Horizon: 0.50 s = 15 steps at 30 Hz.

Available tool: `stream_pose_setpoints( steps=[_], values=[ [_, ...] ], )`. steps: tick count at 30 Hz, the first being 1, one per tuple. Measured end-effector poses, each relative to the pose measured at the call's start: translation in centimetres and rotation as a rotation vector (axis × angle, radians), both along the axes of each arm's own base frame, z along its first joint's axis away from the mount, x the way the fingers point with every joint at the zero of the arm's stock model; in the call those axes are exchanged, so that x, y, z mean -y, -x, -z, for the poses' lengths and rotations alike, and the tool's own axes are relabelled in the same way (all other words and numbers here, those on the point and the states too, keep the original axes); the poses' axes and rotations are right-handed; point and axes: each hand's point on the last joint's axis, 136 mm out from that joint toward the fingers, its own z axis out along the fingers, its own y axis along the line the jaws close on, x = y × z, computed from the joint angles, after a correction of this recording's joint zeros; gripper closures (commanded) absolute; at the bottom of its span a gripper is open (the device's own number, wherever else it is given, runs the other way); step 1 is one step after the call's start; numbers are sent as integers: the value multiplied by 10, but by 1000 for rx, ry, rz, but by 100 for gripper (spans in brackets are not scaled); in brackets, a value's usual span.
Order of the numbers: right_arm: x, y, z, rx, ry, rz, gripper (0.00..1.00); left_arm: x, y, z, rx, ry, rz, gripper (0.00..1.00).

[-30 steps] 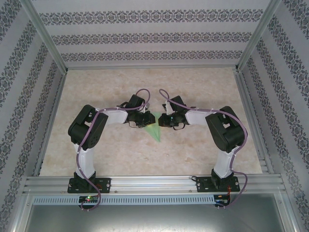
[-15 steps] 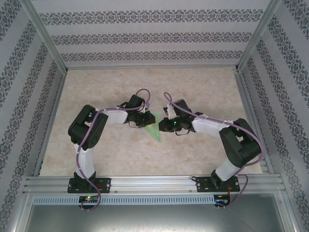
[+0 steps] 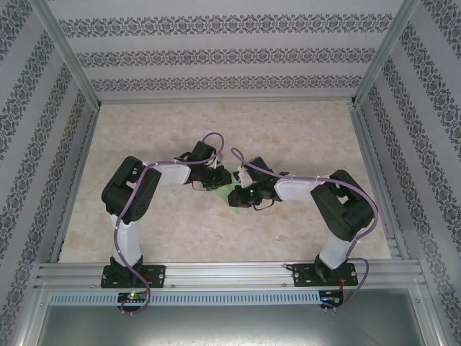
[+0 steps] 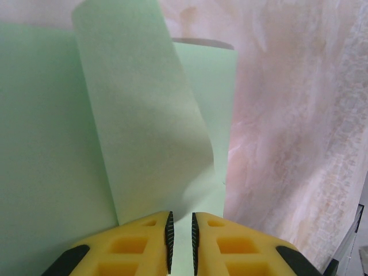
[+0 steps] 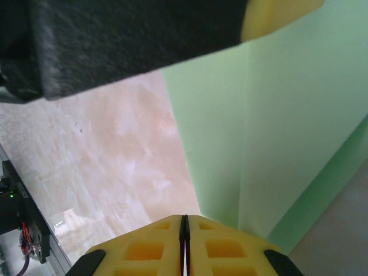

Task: Fold a paper plane with a square sheet of paper (fold left side to right side)
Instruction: Fourth fold the wing at the center of the table.

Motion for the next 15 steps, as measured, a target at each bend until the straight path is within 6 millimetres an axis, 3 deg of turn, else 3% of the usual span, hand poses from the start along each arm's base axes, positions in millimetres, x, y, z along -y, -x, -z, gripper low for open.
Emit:
stream_pose_setpoints(
  steps=[15],
  values=[
    [1,0,3,0,12,2,88,0,0,0,0,0,0,79]
  ],
)
